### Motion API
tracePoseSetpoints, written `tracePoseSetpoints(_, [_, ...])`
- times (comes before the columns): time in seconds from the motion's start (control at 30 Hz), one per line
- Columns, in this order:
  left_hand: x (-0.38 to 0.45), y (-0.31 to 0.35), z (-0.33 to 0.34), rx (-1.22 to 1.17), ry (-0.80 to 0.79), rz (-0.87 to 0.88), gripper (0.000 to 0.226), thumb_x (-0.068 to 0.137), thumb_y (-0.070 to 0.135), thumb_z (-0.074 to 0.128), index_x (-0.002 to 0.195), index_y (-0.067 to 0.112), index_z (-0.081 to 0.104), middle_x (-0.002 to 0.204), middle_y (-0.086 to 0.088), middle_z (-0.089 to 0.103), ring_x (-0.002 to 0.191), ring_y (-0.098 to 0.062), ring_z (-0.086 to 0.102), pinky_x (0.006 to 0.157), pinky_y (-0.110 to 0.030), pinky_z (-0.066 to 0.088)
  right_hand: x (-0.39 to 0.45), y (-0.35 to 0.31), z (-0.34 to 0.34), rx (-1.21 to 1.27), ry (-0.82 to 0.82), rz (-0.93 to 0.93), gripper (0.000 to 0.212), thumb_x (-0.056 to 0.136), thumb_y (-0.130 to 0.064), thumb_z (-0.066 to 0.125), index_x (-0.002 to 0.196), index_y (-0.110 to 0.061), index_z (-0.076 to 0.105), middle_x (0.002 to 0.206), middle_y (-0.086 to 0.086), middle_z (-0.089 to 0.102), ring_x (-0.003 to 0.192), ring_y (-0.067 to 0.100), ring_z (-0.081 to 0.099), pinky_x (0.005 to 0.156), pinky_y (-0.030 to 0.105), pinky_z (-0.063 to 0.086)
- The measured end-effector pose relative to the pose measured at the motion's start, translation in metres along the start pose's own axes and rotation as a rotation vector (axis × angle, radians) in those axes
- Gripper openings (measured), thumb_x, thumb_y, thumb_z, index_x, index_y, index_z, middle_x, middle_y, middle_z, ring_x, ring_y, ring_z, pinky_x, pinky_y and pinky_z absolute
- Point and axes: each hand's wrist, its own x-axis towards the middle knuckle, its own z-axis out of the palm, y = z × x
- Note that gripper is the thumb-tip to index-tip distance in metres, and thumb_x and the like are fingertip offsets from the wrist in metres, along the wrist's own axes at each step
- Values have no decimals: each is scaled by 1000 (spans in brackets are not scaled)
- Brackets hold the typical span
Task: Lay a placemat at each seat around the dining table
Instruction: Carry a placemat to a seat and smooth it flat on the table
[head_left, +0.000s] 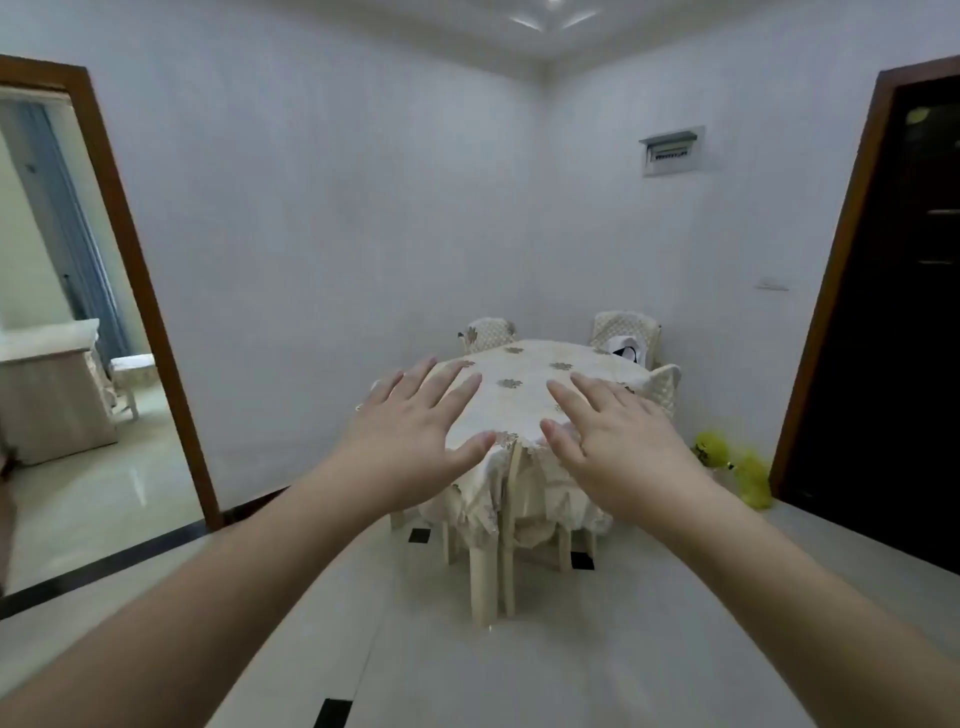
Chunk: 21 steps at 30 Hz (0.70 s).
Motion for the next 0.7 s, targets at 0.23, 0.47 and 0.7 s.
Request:
tracePoseSetpoints(0.23, [58, -17, 41, 33, -9, -63, 93, 72, 75, -12, 157, 37, -5, 166, 13, -6, 151, -9, -14, 123, -37, -7, 63, 26, 37, 26, -49, -28, 58, 103, -53, 17, 156, -34, 8, 165, -5, 4, 151, 15, 3, 120, 38, 5])
tracePoseSetpoints(0.47, [98, -71, 76, 47, 2, -129, 81, 86, 75, 2, 157, 35, -3, 166, 10, -7, 151, -11, -14, 122, -37, -8, 133, -2, 82, 42, -59, -65, 60, 101, -55, 15, 157, -34, 5, 165, -4, 3, 151, 16, 2, 120, 37, 3])
tracePoseSetpoints(0.7, [128, -176, 121, 35, -15, -193, 73, 97, 67, 16, 157, 33, -8, 166, 11, -13, 151, -13, -16, 123, -40, -8, 227, -71, 140, 28, -85, -73, 60, 102, -54, 16, 156, -33, 5, 165, -2, 2, 151, 18, 1, 120, 39, 4])
